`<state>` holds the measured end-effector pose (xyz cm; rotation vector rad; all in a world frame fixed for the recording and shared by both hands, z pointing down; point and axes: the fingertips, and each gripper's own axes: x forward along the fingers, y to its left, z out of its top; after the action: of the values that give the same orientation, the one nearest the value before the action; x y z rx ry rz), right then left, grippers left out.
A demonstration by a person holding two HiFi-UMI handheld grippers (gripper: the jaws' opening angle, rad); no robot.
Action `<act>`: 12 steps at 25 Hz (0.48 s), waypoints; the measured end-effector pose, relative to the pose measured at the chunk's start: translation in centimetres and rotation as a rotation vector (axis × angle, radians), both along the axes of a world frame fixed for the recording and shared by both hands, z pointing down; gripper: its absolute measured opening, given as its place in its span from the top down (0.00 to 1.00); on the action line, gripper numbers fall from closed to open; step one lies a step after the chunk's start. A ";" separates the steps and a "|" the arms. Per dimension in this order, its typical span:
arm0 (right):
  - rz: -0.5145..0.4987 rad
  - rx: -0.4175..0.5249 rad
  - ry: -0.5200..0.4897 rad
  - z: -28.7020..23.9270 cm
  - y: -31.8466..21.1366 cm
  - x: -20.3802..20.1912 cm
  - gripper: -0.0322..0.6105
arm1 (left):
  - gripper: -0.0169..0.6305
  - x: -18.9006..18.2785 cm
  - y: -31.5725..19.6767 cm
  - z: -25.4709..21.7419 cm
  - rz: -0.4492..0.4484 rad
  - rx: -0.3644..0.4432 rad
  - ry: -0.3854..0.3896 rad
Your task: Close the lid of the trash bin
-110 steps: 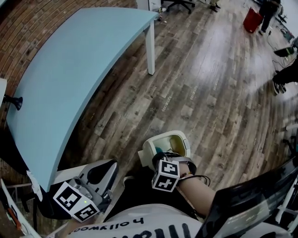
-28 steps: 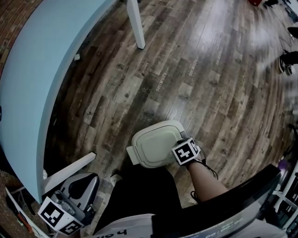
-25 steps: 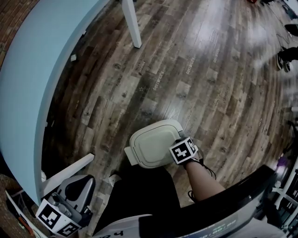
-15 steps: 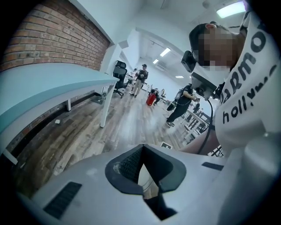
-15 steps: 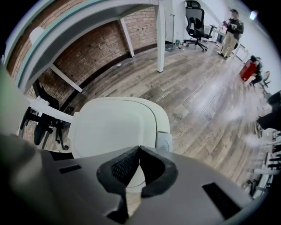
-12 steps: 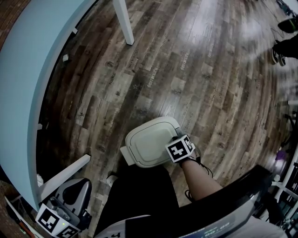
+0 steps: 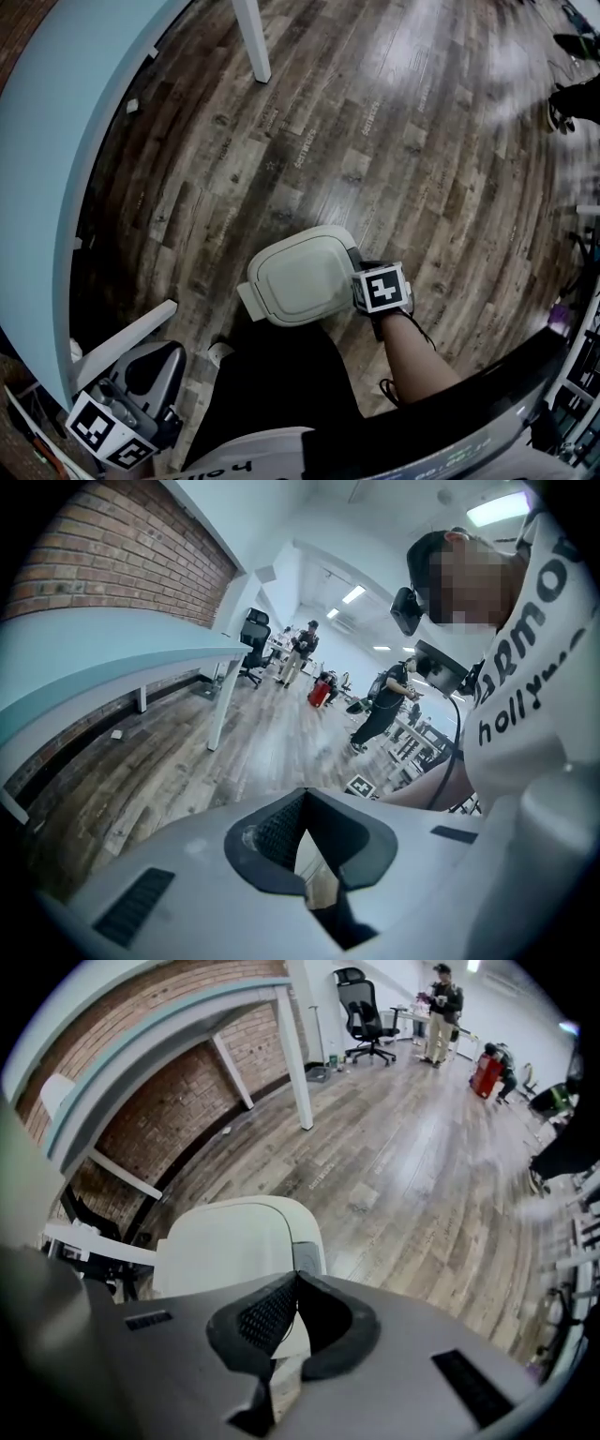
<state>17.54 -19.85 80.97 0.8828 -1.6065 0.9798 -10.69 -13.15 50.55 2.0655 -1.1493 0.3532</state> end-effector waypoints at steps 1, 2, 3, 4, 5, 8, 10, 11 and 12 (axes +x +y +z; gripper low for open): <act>0.022 0.017 -0.028 -0.9 -0.3 0.0 0.94 | 0.96 0.3 -0.2 -0.2 0.002 0.000 0.011; 0.044 0.041 -0.055 -2.0 -0.5 0.0 0.94 | 0.96 0.6 -0.5 -0.5 0.003 0.004 0.023; 0.067 0.065 -0.075 -3.1 -0.6 0.2 0.94 | 0.96 0.9 -0.9 -0.8 0.004 0.010 0.036; 0.090 0.086 -0.094 -4.5 -0.6 0.3 0.94 | 0.96 1.3 -1.2 -1.4 0.007 0.020 0.048; 0.112 0.106 -0.119 -6.0 -0.5 0.3 0.94 | 0.96 1.7 -1.5 -2.0 0.013 0.032 0.058; 0.155 0.179 -0.227 -11.8 -0.4 -0.6 0.94 | 0.96 3.1 -2.4 -4.3 0.056 0.093 0.077; 0.152 0.257 -0.331 -16.5 -0.8 -1.8 0.94 | 0.96 4.0 -3.0 -6.1 0.082 0.148 0.087; 0.149 0.303 -0.394 -19.1 -1.1 -2.4 0.94 | 0.96 4.3 -3.3 -7.1 0.092 0.178 0.095; 0.150 0.351 -0.460 -21.9 -1.4 -3.2 0.94 | 0.96 4.7 -3.4 -8.2 0.103 0.209 0.102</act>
<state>14.39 -21.20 59.05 1.0796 -2.1748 1.0771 -6.00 -16.57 42.34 2.3025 -1.0593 0.1797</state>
